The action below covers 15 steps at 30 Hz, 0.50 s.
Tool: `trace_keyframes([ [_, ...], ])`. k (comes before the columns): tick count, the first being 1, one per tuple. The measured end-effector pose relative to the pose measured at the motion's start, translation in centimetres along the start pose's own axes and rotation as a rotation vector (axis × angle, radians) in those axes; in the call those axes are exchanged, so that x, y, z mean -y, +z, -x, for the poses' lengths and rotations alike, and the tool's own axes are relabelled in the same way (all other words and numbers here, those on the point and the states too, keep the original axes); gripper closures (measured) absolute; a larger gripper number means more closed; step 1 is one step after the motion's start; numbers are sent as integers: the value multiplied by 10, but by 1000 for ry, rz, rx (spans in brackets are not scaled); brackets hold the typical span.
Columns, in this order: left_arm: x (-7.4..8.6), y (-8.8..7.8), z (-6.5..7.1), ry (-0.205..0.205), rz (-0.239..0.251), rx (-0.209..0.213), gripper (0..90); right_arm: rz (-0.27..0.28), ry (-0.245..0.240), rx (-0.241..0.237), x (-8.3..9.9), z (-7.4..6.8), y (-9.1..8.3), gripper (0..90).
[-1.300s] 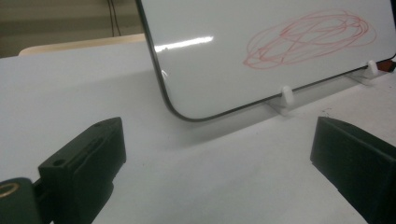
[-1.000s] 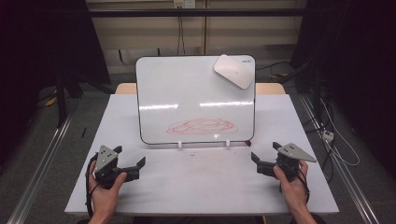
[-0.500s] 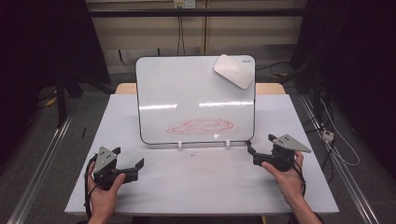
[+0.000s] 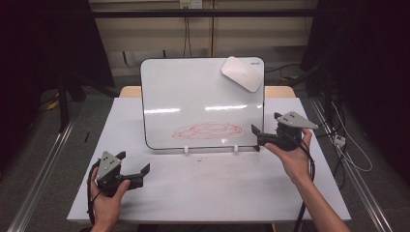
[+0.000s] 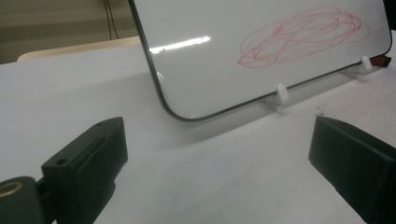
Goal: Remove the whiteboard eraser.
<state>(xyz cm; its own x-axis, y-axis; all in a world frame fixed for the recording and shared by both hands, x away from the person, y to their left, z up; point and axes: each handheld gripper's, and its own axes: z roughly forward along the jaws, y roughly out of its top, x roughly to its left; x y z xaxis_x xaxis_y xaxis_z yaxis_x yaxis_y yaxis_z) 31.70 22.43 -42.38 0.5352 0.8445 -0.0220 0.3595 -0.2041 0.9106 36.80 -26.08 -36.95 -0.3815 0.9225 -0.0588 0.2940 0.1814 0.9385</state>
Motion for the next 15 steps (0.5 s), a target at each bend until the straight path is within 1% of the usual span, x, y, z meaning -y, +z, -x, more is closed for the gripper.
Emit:
trace_keyframes([
  [1,0,1,0,-4,-3,8,45,-2,-7,-1,-5,0,1,72],
  [2,0,3,0,-16,-5,17,45,0,-24,-6,-9,0,3,69],
  [4,0,6,0,-11,-14,16,45,1,-38,-11,-18,-1,6,60],
  [6,-1,8,-1,-9,-11,18,45,1,-78,-8,-27,-2,10,67],
  [9,-1,8,0,-8,-10,20,45,13,-109,-9,-40,-2,17,67],
  [10,-1,7,-1,-6,-9,42,45,13,-120,-6,-44,-3,20,68],
  [11,-1,7,-1,-6,-9,42,47,12,-136,-4,-48,-3,22,70],
  [12,0,6,-1,2,-7,33,47,11,-148,-4,-52,-3,25,73],
  [15,1,6,-4,-25,-12,24,47,27,-169,-3,-66,-2,34,82],
])
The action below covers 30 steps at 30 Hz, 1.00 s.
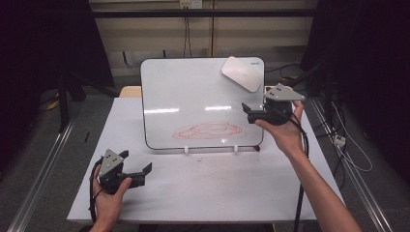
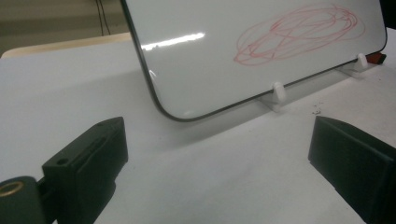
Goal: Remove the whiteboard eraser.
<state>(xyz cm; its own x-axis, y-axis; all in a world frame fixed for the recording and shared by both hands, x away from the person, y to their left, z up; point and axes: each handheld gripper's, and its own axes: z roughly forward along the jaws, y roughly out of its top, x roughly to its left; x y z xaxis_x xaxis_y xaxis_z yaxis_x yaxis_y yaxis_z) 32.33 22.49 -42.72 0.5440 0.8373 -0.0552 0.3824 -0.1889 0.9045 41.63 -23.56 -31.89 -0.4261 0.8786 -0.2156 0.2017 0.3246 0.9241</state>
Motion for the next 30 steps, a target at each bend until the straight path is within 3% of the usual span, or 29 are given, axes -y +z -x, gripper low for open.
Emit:
trace_keyframes([
  [3,1,2,-2,-14,-10,-9,47,16,-28,9,-13,4,8,99],
  [8,1,4,-2,-6,-16,-13,47,-9,-98,27,-27,7,23,112],
  [16,-1,7,-2,13,-16,0,47,-36,-146,44,-38,14,45,134],
  [20,1,5,-3,13,-22,1,47,-56,-193,35,-44,13,54,154],
  [23,0,4,-4,13,-17,0,47,-92,-255,50,-45,11,62,171],
  [30,2,4,-4,16,-21,8,47,-128,-293,60,-50,12,71,201],
])
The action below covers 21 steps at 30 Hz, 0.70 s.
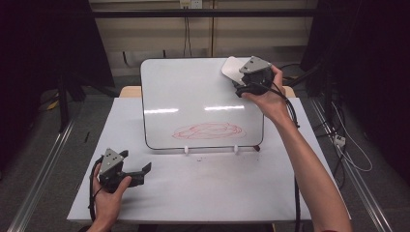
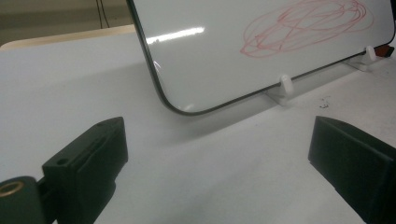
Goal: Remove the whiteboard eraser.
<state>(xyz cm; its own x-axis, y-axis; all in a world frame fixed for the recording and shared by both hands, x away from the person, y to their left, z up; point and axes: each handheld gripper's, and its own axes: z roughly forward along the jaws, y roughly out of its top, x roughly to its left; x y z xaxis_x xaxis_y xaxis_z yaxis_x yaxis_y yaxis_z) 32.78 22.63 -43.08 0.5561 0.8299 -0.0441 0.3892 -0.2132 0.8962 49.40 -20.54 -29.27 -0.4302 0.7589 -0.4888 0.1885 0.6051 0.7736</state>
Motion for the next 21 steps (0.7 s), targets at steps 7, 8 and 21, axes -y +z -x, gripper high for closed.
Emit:
trace_keyframes([
  [7,4,-1,0,-34,-26,23,47,-50,-19,0,-3,-3,5,224],
  [8,3,-2,-1,-27,-22,18,48,-53,-20,4,-3,-3,6,230],
  [21,4,-3,-2,-21,-27,3,47,-86,-71,25,-4,-4,11,273],
])
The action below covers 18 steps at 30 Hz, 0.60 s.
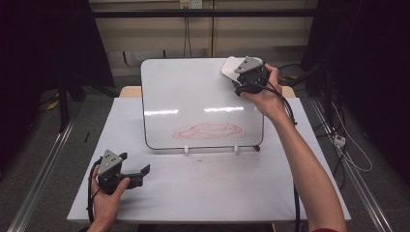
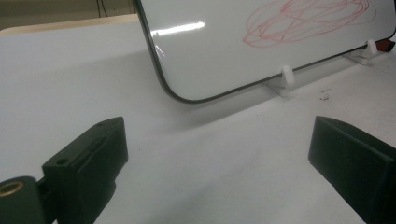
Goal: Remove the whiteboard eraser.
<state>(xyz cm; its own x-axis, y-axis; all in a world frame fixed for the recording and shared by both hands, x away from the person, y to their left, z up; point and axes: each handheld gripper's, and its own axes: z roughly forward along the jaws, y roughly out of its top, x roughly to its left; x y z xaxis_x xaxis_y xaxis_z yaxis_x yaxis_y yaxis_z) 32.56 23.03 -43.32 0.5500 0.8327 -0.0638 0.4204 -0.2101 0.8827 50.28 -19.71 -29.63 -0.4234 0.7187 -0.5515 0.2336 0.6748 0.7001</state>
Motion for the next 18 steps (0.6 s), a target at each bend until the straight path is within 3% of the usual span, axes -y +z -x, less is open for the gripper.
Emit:
trace_keyframes([
  [1,0,0,0,5,-1,-1,47,-11,-19,5,0,0,0,287],
  [5,0,-1,0,10,-2,-3,47,-15,-5,-9,1,0,-2,302],
  [18,0,-1,1,16,0,-6,47,10,96,-78,3,8,-7,313],
])
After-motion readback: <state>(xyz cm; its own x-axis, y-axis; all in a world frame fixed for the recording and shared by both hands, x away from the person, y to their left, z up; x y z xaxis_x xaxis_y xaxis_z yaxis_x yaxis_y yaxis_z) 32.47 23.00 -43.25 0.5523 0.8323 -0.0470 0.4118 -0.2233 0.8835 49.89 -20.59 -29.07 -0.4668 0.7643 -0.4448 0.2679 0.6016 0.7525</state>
